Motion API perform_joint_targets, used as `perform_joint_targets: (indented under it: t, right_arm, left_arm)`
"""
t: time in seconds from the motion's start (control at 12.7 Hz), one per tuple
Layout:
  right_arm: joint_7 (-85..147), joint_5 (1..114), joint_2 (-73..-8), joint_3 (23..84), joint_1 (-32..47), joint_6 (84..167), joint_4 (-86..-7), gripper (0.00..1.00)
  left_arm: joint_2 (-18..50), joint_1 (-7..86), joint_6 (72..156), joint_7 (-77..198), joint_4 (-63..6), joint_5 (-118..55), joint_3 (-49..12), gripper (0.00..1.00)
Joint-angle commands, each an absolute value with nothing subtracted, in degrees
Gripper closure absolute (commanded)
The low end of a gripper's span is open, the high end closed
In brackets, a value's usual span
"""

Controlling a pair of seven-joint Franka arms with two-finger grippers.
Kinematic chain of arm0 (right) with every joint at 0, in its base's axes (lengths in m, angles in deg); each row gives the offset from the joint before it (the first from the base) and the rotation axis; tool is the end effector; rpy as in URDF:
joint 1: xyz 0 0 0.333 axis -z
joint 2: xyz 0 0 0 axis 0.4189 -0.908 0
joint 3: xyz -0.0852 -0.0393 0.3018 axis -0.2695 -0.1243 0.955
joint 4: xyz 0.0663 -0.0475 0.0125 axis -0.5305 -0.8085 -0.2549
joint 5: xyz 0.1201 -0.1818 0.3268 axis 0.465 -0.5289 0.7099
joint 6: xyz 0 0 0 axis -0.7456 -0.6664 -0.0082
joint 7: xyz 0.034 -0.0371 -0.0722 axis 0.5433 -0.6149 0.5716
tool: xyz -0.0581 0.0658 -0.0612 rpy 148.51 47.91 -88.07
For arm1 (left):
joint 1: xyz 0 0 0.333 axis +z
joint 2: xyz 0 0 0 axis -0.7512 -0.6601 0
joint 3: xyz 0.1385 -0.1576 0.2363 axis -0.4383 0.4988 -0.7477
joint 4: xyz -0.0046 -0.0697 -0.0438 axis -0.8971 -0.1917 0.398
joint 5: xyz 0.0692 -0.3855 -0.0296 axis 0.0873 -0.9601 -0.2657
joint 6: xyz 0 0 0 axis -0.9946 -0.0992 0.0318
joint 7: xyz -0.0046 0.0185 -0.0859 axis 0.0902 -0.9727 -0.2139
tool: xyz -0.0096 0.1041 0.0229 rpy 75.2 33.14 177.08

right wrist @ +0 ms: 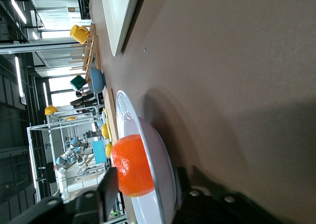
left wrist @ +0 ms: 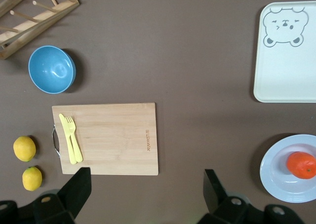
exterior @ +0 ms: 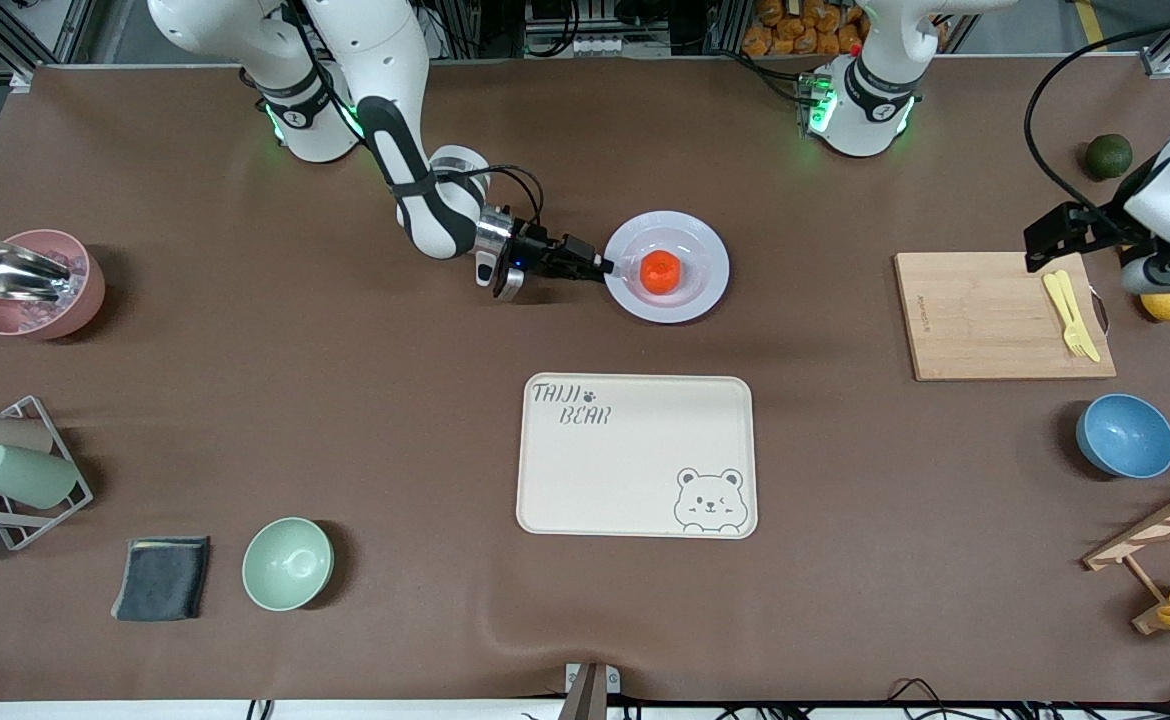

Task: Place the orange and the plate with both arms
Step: 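Slide the plate onto the bear tray with the right gripper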

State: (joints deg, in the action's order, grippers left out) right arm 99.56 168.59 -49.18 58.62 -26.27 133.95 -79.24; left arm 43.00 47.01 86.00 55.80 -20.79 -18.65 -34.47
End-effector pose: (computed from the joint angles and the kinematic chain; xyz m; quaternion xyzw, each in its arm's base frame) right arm 0.3024 0.3989 0.0980 -0.8033 0.1297 -0.0266 0.5807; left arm 0.5436 -0.0315 0.6184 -0.9991 0.0204 0.0137 0.0348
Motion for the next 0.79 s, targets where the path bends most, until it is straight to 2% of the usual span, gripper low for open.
perform_joint_targets:
  t: [0.0, 0.08, 0.31, 0.39, 0.55, 0.71]
  right_arm:
    - [102.82, 176.47, -49.78, 58.24, -29.02, 134.38, -78.72, 0.6]
    - [103.0, 177.08, -49.78, 58.24, -29.46, 134.38, -78.72, 0.67]
    - [104.49, 178.49, -50.13, 58.24, -30.34, 134.38, -78.37, 0.69]
    - [104.49, 178.5, -50.22, 58.24, -30.43, 134.38, -78.11, 0.73]
    - [105.8, 179.46, -50.4, 58.16, -30.86, 134.55, -78.01, 0.98]
    - [106.87, 179.82, -50.49, 58.16, -30.26, 134.47, -77.75, 1.0]
  left_arm:
    - [42.84, 45.79, 83.25, 55.68, -17.35, -21.25, -35.07, 0.0]
    - [42.84, 45.97, 82.81, 55.95, -16.64, -22.39, -35.16, 0.0]
    - [42.57, 46.06, 81.23, 55.86, -15.58, -22.49, -35.86, 0.0]
    - [42.48, 46.32, 81.23, 55.95, -15.58, -22.49, -36.03, 0.0]
    - [42.4, 46.85, 81.23, 55.86, -15.67, -22.49, -36.04, 0.0]
    - [42.4, 46.85, 81.23, 55.77, -15.67, -22.49, -36.12, 0.0]
